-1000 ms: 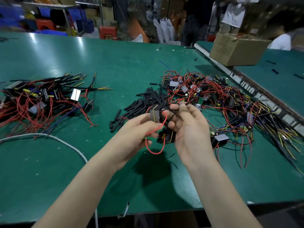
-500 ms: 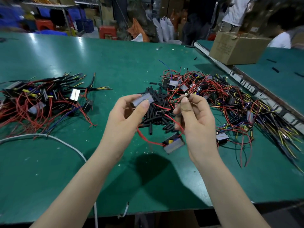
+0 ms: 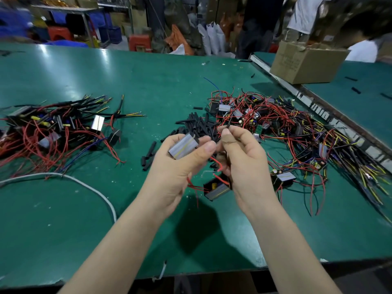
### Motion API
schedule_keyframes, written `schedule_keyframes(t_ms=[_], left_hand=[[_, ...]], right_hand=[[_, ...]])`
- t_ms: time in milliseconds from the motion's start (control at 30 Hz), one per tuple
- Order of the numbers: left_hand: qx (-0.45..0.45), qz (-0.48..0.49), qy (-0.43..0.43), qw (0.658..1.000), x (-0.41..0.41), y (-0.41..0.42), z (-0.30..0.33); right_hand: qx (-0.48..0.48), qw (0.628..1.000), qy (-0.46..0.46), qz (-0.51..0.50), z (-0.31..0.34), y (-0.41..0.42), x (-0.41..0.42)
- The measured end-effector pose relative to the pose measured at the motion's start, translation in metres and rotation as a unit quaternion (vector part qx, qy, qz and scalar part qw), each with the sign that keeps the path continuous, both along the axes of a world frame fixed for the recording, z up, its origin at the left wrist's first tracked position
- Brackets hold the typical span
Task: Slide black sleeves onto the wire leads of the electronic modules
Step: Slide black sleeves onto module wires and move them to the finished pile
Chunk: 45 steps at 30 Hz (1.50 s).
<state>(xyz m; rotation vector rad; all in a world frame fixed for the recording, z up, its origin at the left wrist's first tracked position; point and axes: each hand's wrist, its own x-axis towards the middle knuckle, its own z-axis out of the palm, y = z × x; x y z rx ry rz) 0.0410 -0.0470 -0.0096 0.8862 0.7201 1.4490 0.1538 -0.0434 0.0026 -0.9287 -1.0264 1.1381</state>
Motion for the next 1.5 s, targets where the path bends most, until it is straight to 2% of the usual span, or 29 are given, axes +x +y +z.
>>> schedule_keyframes(t_ms=[67, 167, 233, 300, 433, 533, 600, 733, 867, 1000, 1100, 1233, 1300, 1400, 1500], left_hand=[[-0.004, 0.014, 0.021, 1.0, 0.003, -0.002, -0.003], [0.036, 0.097, 0.166, 0.981, -0.006, 0.001, -0.008], [0.072, 0.192, 0.295, 0.933, -0.014, 0.004, -0.012], [0.083, 0.289, 0.371, 0.879, -0.018, 0.006, -0.014], [0.098, 0.4, 0.36, 0.837, -0.017, 0.008, -0.015], [0.075, 0.447, 0.226, 0.862, -0.01, 0.01, -0.007], [0.054, 0.452, 0.132, 0.881, -0.006, 0.012, -0.003], [0.007, 0.448, 0.045, 0.893, 0.001, 0.016, 0.002], [-0.006, 0.463, 0.042, 0.885, 0.005, 0.017, 0.002], [-0.041, 0.445, 0.039, 0.894, 0.0, 0.017, -0.003], [-0.062, 0.406, 0.047, 0.911, -0.004, 0.018, -0.008], [-0.095, 0.302, 0.099, 0.943, -0.012, 0.016, -0.019], [-0.085, 0.255, 0.156, 0.951, -0.019, 0.011, -0.022], [-0.039, 0.206, 0.299, 0.931, -0.036, 0.004, -0.024], [0.018, 0.156, 0.387, 0.909, -0.052, -0.007, -0.02]], right_hand=[[-0.007, 1.0, 0.012, -0.001, 0.001, 0.001, 0.001], [0.01, 1.0, -0.014, 0.006, 0.004, -0.001, 0.01], [0.022, 0.999, -0.031, 0.026, 0.006, -0.005, 0.015], [0.049, 0.996, -0.051, 0.061, 0.007, -0.011, 0.016], [0.119, 0.974, -0.137, 0.136, 0.004, -0.024, 0.009], [0.079, 0.973, -0.129, 0.172, 0.002, -0.025, 0.007], [0.015, 0.97, -0.15, 0.189, 0.002, -0.022, 0.006], [-0.036, 0.949, -0.215, 0.23, -0.002, -0.018, 0.001], [-0.038, 0.95, -0.204, 0.232, -0.002, -0.013, -0.003], [-0.051, 0.955, -0.16, 0.244, -0.003, -0.01, -0.002], [-0.019, 0.97, -0.138, 0.197, -0.007, -0.009, -0.003], [0.011, 0.982, -0.123, 0.143, -0.006, -0.004, -0.002], [0.003, 0.987, -0.101, 0.123, -0.006, -0.002, 0.003], [0.011, 0.99, -0.113, 0.082, -0.009, 0.0, 0.008], [0.021, 0.991, -0.129, 0.03, -0.012, 0.004, 0.012]])
